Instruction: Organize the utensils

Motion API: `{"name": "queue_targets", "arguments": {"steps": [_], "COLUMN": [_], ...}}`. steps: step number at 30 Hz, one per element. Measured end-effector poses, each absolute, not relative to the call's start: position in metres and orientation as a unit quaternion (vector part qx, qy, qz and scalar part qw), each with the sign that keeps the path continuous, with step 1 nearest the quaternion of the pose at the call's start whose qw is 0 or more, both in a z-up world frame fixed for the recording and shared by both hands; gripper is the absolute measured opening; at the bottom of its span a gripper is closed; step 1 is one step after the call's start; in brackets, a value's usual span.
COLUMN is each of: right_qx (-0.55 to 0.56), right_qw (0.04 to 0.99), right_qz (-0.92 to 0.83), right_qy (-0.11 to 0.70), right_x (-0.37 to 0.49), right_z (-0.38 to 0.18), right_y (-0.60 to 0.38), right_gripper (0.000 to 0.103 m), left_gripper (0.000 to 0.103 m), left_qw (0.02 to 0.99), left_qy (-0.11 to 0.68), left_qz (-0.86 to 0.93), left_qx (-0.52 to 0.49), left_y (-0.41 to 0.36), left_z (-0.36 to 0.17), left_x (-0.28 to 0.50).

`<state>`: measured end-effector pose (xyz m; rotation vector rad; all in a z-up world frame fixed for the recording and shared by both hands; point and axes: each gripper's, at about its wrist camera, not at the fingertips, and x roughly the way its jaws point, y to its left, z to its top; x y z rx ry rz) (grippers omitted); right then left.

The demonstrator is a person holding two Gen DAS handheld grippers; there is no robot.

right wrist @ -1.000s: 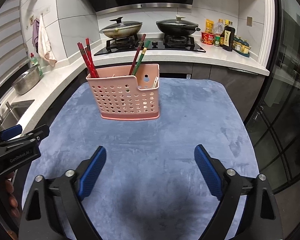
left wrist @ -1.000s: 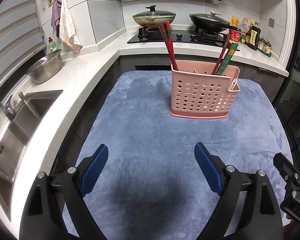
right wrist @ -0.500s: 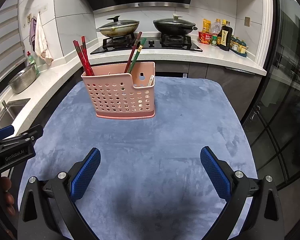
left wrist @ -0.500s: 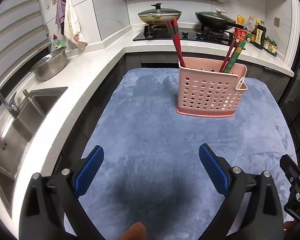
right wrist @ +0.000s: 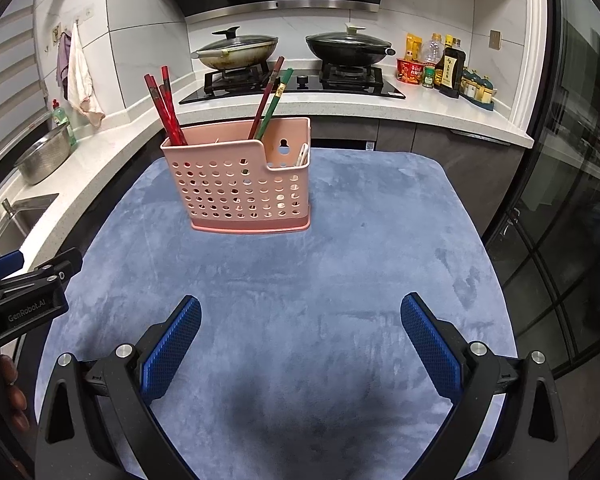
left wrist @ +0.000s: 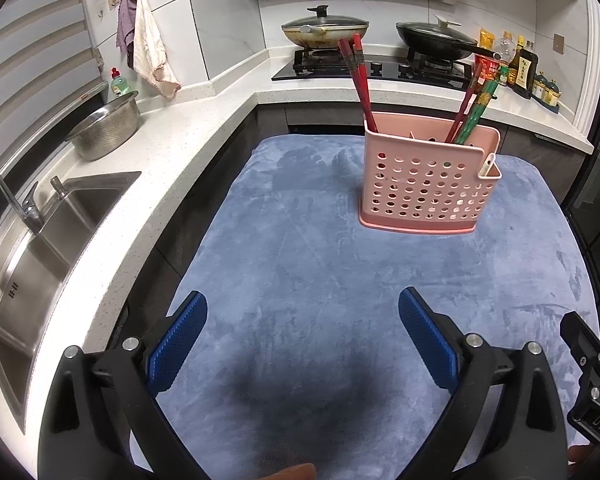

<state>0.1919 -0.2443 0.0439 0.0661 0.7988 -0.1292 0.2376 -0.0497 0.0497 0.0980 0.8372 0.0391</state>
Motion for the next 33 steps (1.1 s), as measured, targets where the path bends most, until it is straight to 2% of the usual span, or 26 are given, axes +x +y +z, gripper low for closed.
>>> {"name": "queue_targets", "arguments": {"steps": [33], "right_qx": [0.034], "right_qw": [0.916], "right_qz": [-0.06], "right_qy": [0.394], "right_x": [0.1956], "right_z": [0.0386], "right_y": [-0.2407], "right_gripper": [0.096], "left_gripper": [0.092], "left_qw": [0.912], "left_qy": [0.408], "left_qz": [0.015], "left_qx": [0.041], "left_y": [-0.051], "left_z": [0.048], "left_x": [0.2382]}}
